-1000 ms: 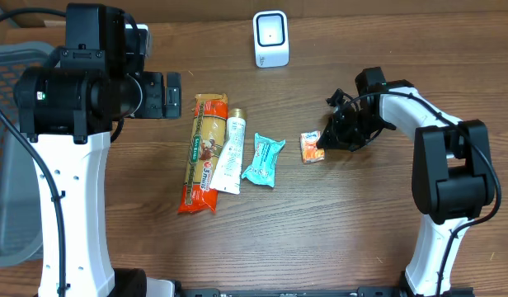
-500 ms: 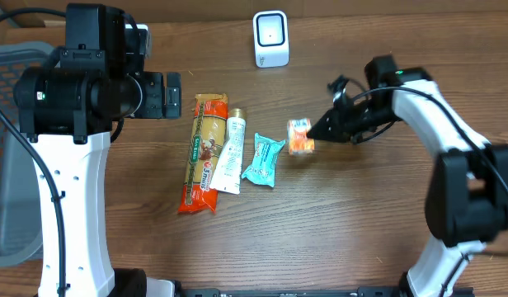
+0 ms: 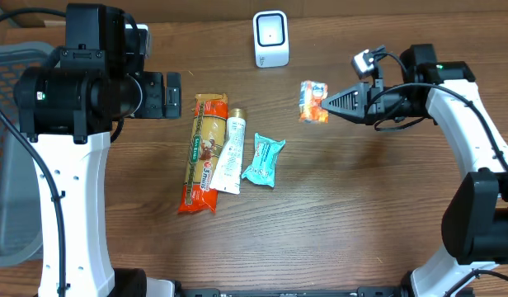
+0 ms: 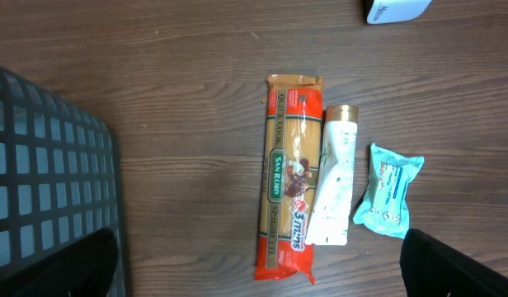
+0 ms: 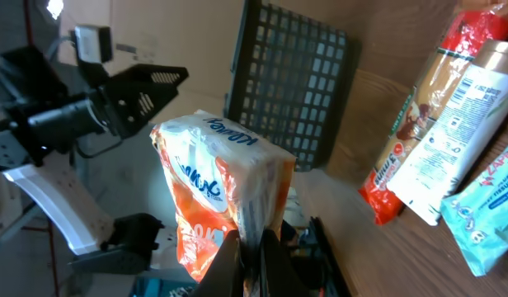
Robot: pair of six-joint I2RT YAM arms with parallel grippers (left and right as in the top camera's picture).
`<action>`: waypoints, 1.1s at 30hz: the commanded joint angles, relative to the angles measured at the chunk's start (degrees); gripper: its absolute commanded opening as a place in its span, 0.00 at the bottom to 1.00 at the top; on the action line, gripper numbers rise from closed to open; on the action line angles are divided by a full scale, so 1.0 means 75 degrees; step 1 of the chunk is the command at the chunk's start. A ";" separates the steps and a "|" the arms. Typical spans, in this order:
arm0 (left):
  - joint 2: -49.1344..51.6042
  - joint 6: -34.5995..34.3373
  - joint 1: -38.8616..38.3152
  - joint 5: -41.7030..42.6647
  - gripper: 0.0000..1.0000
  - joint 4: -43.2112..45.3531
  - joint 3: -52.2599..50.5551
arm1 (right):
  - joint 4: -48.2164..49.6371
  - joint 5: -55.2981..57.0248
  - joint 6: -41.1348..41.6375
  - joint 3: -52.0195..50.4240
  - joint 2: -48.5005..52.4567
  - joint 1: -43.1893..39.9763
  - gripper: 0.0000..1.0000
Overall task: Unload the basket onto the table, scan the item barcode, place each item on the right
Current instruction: 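Lift the tissue pack and turn it toward the scanner, then hold the tissue pack barcode against the white scanner face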
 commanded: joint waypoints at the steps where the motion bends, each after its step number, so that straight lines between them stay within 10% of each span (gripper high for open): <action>1: 0.0050 0.0146 -0.0050 -0.0012 1.00 0.0009 0.0058 | -0.0009 -0.0498 0.0000 0.0134 -0.0038 -0.0052 0.03; 13: 0.0050 0.0146 -0.0050 -0.0012 1.00 0.0012 0.0058 | 0.0131 0.0131 0.0114 0.0160 -0.0038 -0.0055 0.03; 33: 0.0050 0.0146 -0.0050 -0.0012 1.00 0.0012 0.0058 | 0.0090 1.1782 0.4112 0.4418 0.0638 0.2314 0.03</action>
